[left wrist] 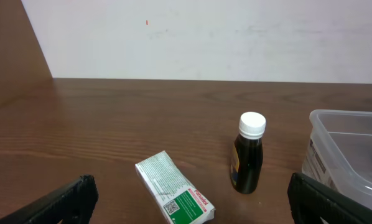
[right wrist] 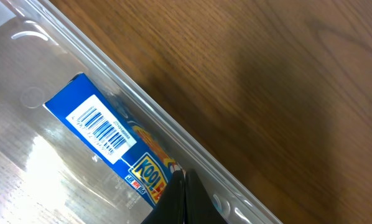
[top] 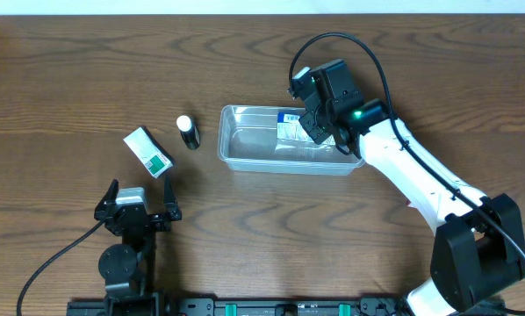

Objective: Pack container
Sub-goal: 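Lower the blue box into the container's right side and release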

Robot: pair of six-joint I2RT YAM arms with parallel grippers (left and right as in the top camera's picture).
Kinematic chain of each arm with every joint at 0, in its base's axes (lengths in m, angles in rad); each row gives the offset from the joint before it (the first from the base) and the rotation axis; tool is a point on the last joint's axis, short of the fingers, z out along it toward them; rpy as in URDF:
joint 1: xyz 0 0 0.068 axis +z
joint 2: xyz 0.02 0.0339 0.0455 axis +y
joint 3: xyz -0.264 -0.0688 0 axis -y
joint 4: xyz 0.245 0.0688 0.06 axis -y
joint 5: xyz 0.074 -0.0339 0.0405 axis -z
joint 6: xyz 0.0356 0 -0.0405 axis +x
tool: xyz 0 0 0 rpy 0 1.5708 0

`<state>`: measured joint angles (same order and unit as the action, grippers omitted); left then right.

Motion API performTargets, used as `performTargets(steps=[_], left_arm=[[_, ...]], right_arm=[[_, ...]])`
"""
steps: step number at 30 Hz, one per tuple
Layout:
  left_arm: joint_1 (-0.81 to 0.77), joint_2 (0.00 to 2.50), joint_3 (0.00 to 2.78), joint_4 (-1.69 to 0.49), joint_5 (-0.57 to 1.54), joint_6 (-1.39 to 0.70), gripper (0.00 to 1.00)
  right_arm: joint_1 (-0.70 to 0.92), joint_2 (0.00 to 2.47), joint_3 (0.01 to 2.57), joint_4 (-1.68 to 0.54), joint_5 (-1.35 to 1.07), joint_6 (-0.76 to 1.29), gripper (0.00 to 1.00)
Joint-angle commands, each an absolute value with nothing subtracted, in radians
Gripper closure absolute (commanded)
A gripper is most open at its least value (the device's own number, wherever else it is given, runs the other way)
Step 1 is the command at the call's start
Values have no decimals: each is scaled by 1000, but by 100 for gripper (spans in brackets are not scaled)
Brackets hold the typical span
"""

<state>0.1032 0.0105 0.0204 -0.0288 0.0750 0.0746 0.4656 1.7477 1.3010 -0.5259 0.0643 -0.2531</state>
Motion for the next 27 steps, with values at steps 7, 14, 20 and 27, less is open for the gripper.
performTargets(steps=[7,14,20,27], left_arm=[[108,5,4,-63,86,66,2],[108,5,4,-63,86,66,2],[108,5,4,-63,86,66,2],[108,5,4,-63,86,66,2]], right_arm=[[448,1753,1307,-524,79,-240,99],[443,1753,1301,-524,78,-240,99],[443,1753,1279,-523,78,-244,99],[443,1753,1252,-533,71,-261,99]])
